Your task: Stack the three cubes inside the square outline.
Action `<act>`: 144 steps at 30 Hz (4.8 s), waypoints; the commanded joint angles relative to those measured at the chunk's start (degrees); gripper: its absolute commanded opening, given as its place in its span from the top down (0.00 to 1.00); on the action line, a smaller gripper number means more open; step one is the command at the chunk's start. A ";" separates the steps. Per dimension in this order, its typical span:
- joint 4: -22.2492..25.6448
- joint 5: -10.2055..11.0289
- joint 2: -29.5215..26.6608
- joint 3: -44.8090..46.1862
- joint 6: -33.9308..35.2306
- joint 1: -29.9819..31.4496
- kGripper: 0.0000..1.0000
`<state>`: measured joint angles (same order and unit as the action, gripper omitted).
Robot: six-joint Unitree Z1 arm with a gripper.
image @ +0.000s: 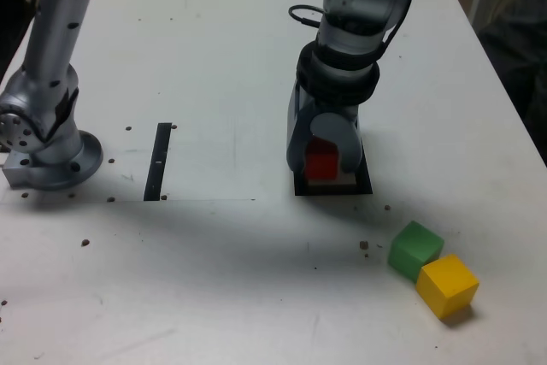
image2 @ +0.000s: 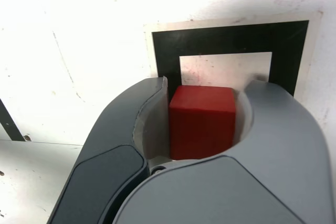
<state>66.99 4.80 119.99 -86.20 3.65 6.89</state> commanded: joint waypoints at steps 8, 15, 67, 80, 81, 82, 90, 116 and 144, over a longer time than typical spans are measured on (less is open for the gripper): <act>2.62 1.01 -0.40 -1.32 -0.50 0.73 0.03; 3.68 0.98 -0.67 -1.57 -0.10 0.75 0.01; 16.10 -6.99 17.36 -41.94 33.81 22.69 0.06; 16.38 -5.51 23.45 -47.37 33.95 20.71 0.08; 16.37 -5.63 23.65 -47.42 33.89 20.50 0.09; 16.37 -5.71 23.79 -47.47 33.85 20.29 0.10; 16.18 -6.88 23.97 -47.58 33.85 19.07 0.38; 15.98 -6.71 19.11 -44.79 31.99 19.83 0.77; 10.69 -2.48 0.48 -24.38 27.06 21.03 0.27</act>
<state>78.58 2.16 120.40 -110.79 30.60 27.94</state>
